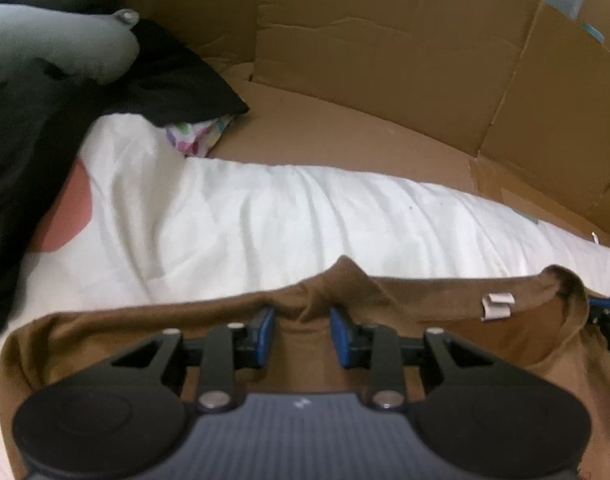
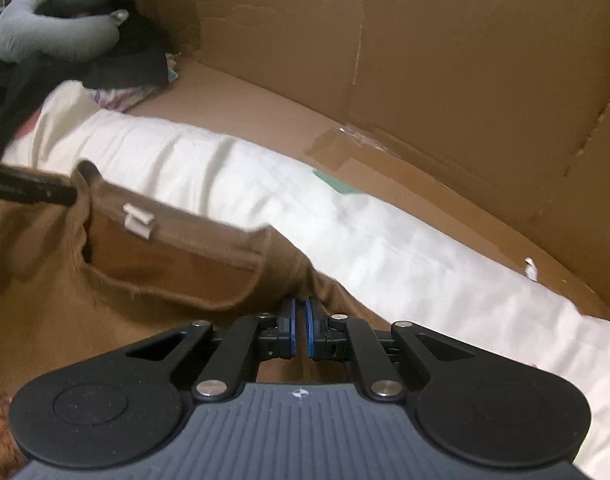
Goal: Fold clothes
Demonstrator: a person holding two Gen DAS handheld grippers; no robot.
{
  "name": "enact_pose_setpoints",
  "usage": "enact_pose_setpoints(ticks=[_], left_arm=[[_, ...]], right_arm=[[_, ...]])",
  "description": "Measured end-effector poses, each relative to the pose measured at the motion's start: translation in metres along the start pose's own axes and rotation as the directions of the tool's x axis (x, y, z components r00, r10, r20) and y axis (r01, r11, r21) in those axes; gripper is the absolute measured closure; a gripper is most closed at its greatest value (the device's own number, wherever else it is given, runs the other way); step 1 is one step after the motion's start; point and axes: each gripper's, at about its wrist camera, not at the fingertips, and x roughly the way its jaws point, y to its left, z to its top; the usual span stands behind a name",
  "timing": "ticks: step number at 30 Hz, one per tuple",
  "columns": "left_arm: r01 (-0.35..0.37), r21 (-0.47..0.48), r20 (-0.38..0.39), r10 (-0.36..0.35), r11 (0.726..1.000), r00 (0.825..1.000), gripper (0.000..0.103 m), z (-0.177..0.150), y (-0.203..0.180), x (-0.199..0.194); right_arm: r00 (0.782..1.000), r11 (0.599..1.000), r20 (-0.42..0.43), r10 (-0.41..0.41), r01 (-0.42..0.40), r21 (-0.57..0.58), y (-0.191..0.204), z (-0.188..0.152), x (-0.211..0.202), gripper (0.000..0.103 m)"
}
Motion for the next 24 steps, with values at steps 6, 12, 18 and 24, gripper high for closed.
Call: enact_pose_setpoints(ticks=[6,12,18,24], left_arm=[[0.011,-0.004,0.019,-0.011,1.0,1.0,0.07,0.0,0.001,-0.002],[0.048,-0.015,0.052,-0.047,0.999,0.998,0.07,0.004,0.004,-0.019],[0.069,0.028,0.075,-0.071,0.997,0.995,0.07,0.006,-0.007,-0.037],[0.104,0.059,0.073,-0.109,0.993,0.991,0.07,0.007,-0.029,-0.043]], right_arm=[[0.998,0.998,0.016,0.055,-0.055,0.012,0.011,0.006,0.01,0.09],[0.993,0.995,0.064,0.097,-0.098,0.011,0.007,0.007,-0.013,0.07],[0.998,1.0,0.054,-0.022,0.023,-0.021,-0.024,0.001,-0.036,0.07],[0.996,0.994,-0.009,-0.086,0.087,0.072,-0.074,-0.007,-0.042,0.07]])
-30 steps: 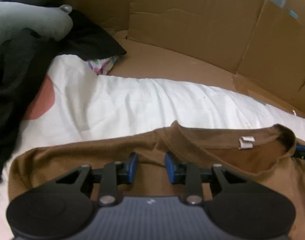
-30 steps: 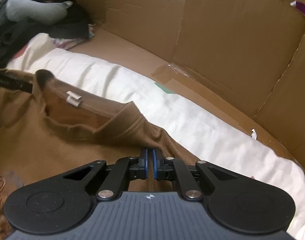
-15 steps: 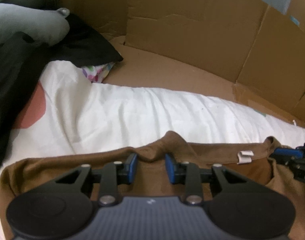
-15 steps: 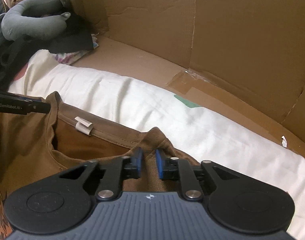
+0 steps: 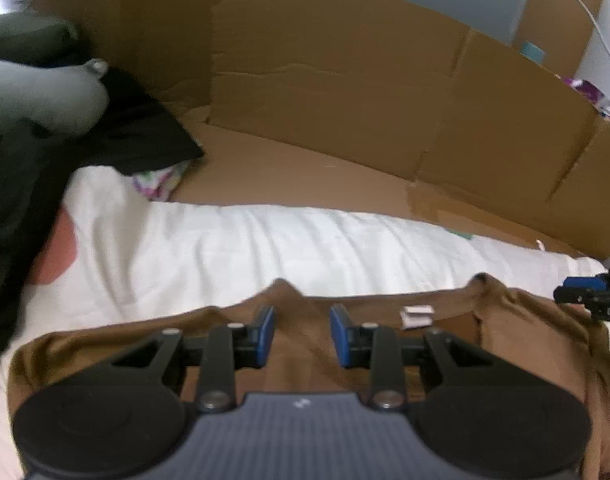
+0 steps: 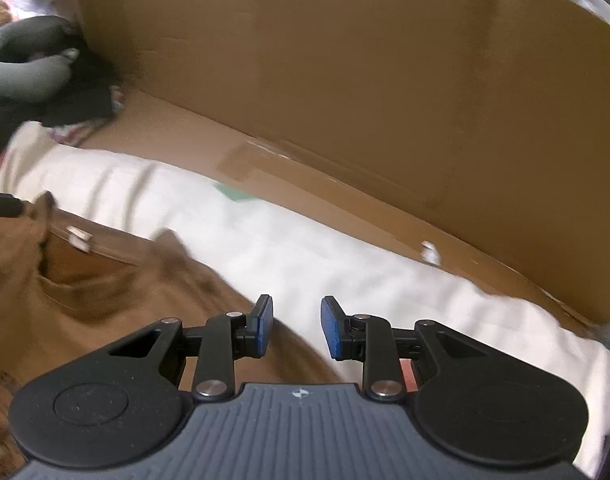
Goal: Fold clothes
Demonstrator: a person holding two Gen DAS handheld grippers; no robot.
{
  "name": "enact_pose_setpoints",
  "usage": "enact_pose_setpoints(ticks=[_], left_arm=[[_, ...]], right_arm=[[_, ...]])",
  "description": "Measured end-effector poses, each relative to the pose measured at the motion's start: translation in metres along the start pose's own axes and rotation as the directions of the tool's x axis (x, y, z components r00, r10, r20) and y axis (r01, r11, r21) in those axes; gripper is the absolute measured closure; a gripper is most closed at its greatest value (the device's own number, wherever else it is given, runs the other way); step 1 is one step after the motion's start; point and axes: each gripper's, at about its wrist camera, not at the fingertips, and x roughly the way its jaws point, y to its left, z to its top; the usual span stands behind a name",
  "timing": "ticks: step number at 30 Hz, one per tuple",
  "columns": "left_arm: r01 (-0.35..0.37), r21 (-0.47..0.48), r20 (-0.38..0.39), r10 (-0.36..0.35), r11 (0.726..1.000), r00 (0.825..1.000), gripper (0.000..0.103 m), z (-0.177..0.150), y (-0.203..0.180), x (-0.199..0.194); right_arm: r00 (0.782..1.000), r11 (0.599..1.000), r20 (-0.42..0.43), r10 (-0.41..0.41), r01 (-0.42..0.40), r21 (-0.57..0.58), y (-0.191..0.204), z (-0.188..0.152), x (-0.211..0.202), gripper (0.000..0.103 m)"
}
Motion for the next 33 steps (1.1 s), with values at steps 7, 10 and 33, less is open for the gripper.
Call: enact_pose_setpoints(ticks=[7,10,33], left_arm=[[0.051,0.055,0.008,-0.052,0.997,0.999,0.07,0.014,-0.037,0.009],[0.077,0.034,-0.003,-0.077,0.996,0.997,0.07,0.022,-0.052,0.018],[0.131,0.063,-0.154,-0.12,0.989,0.981,0.073,0.025,-0.139,0.102]], right_arm=[[1.0,0.999,-0.006,0.012,-0.012,-0.03,-0.033,-0.009,-0.025,0.066],[1.0,1.0,-0.01,-0.008,0.008,0.007,-0.056,-0.016,-0.033,0.066],[0.985,0.993,-0.138,0.102,-0.109,-0.041,-0.073,-0.023,-0.017,0.098]])
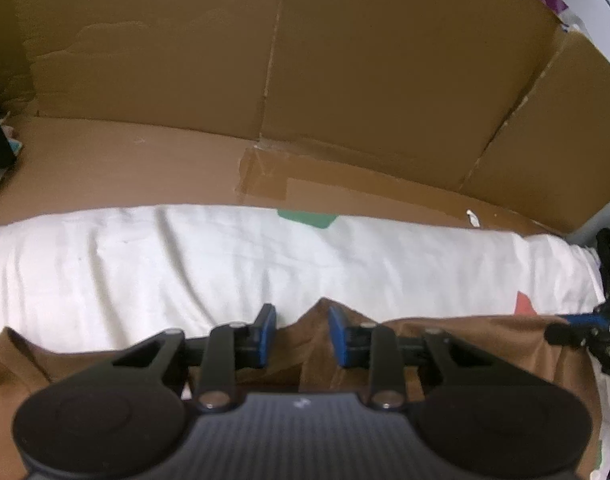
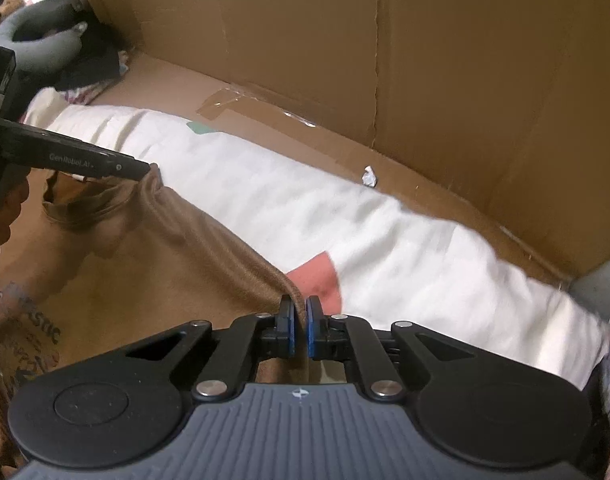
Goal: Fold clothes
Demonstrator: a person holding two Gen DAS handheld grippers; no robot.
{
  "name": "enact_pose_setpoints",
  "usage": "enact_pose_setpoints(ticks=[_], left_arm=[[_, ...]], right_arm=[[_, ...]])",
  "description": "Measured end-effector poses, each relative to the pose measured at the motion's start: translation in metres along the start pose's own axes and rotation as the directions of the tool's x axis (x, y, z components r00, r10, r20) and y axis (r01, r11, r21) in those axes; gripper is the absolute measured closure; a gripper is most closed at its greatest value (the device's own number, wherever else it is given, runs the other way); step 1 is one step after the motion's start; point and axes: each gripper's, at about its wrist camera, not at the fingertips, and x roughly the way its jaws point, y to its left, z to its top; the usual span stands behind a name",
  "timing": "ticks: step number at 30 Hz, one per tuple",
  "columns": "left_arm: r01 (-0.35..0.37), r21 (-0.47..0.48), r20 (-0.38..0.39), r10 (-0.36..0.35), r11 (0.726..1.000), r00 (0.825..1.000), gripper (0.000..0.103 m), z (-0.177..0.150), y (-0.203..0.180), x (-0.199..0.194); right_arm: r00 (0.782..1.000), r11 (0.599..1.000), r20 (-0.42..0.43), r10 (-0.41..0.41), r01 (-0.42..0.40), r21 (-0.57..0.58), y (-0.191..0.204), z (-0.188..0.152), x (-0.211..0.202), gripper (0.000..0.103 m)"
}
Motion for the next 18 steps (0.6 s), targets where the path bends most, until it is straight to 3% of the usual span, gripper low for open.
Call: enact_pose_setpoints(ticks=[9,12,14,18], left_arm=[[0.091,-0.066,0.013,-0.09,0.994,0.996,0.074,0.003,0.011,-0.008],[0.104,-0.084,0.027,-0.102,0.991,0.994,0.073,0.004,0.012,-0.012],[0.108,-0.101,0.054,-0.103,0.989,0.993,0.073,0.005,0.014,-0.017],[0.113,-0.121,0.095,-0.102,0.986,0.99,0.073,0.005,0.015,-0.026]], right_arm=[[0.997,0.999,-0.067,-0.038,0.037,-0.016,-0.003,0.002,0.03,0.096],[0.998,0.999,-0.061,-0.036,0.036,0.007,-0.005,0.001,0.028,0.095],[0.997,0.999,-0.059,-0.04,0.04,0.01,-0.006,-0.001,0.027,0.088],[0.997,0.998,-0.062,-0.053,0.055,0.021,-0.005,-0.002,0.026,0.088]])
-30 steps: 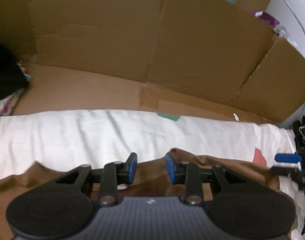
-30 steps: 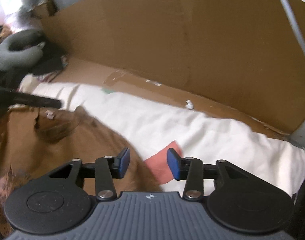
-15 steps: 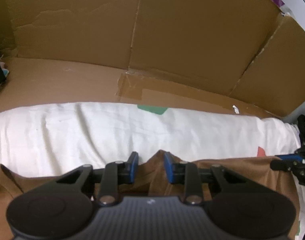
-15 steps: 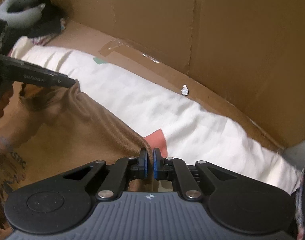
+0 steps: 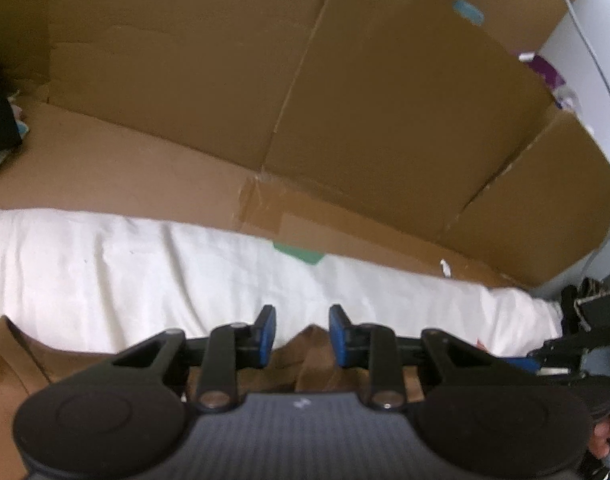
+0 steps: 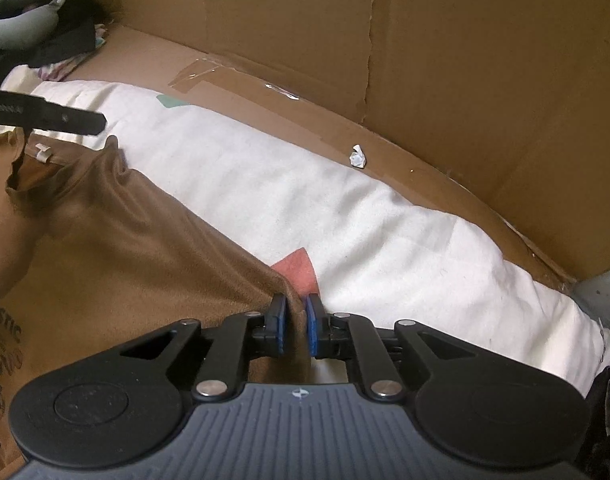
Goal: Fold clothes
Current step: 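Release the sweatshirt with the right tool and smooth it out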
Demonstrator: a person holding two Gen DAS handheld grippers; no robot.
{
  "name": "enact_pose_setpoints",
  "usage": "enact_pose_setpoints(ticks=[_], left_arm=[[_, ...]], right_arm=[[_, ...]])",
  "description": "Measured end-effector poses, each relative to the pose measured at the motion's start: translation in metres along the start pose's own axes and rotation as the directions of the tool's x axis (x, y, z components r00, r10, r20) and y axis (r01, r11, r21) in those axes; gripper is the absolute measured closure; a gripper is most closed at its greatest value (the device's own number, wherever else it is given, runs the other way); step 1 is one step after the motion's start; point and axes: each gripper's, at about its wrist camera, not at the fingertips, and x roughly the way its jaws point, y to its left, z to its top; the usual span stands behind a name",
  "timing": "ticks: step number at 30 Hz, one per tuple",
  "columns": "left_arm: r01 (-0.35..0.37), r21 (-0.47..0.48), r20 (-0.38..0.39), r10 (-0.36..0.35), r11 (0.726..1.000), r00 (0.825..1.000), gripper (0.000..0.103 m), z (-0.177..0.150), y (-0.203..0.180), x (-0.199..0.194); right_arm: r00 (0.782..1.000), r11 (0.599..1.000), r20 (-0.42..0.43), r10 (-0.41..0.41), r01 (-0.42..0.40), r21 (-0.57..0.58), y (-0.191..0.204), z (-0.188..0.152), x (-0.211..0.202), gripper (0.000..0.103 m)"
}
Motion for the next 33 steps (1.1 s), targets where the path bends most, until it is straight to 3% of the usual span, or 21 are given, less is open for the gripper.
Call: enact_pose_setpoints(ticks=[4,7,10,13,14,17,21,23,28,33], left_arm=[[0.027,0.025,-0.053,-0.026,0.999,0.998,0.071,-0.004,-0.009,0.006],[-0.026,0.083,-0.095,0.034,0.996,0.995,0.069,-0.006,-0.02,0.018],[-0.041,0.059,-0.094,0.046,0.997,0.994,0.069,-0.005,-0.018,0.025],[-0.093,0.116,-0.08,0.103,0.989,0.991,0.085,-0.007,-0.022,0.028],[-0.131,0.144,-0.069,0.142,0.981,0.987,0.096,-0.008,-0.024,0.029],[-0.201,0.136,-0.055,0.21,0.97,0.976,0.096,-0.007,-0.022,0.027],[-0.195,0.093,-0.036,0.199,0.976,0.979,0.094,-0.002,-0.018,0.016],[-0.192,0.085,-0.029,0.195,0.978,0.98,0.092,-0.002,-0.019,0.008],[-0.191,0.094,-0.005,0.193,0.977,0.981,0.088,-0.003,-0.031,-0.017],[-0.161,0.097,0.011,0.161,0.982,0.987,0.075,-0.011,-0.045,-0.042]], right_arm=[[1.0,1.0,0.003,-0.013,0.013,-0.001,0.003,0.0,0.0,0.088],[1.0,1.0,0.002,-0.01,0.01,0.005,0.002,-0.001,0.0,0.088],[1.0,1.0,0.001,-0.007,0.007,0.008,0.001,0.0,0.001,0.088],[1.0,1.0,0.002,-0.004,0.004,0.01,0.0,0.001,0.001,0.088],[1.0,1.0,-0.001,-0.002,0.002,0.014,0.0,0.001,0.001,0.087],[1.0,0.999,-0.006,-0.01,0.01,0.038,-0.004,0.004,-0.002,0.075],[1.0,0.999,0.015,0.002,-0.002,0.041,-0.006,0.004,-0.022,0.07],[0.999,0.999,0.036,-0.005,0.003,0.044,-0.009,0.003,-0.038,0.062],[0.998,0.997,0.049,-0.029,0.025,0.072,-0.019,-0.009,-0.069,0.062],[0.999,0.993,0.022,-0.025,0.022,0.112,-0.02,-0.042,-0.092,0.062]])
